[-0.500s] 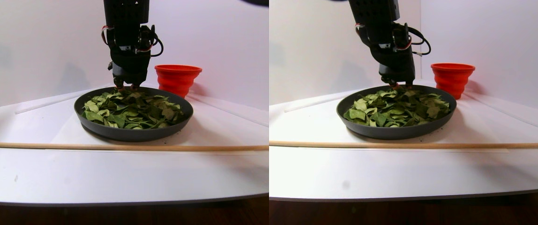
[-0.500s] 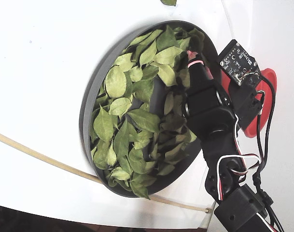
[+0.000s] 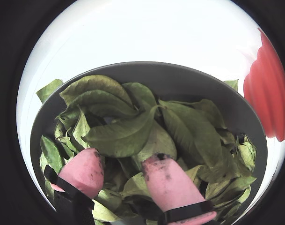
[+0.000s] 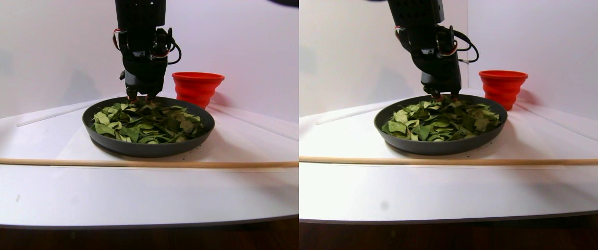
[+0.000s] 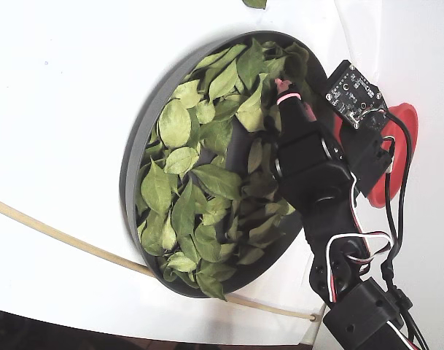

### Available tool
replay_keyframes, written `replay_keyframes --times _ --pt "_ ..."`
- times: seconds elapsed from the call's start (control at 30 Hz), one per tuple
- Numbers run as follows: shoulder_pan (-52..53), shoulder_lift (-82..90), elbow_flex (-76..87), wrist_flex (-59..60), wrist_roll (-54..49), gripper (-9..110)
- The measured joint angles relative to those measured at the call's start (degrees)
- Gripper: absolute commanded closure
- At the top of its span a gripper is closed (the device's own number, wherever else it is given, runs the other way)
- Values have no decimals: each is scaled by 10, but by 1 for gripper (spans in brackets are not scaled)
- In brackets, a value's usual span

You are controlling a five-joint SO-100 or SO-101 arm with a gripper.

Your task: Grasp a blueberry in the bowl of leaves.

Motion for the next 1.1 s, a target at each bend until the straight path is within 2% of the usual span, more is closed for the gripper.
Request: replay_keyframes --times 1.1 --pt "0 11 8 21 -18 86"
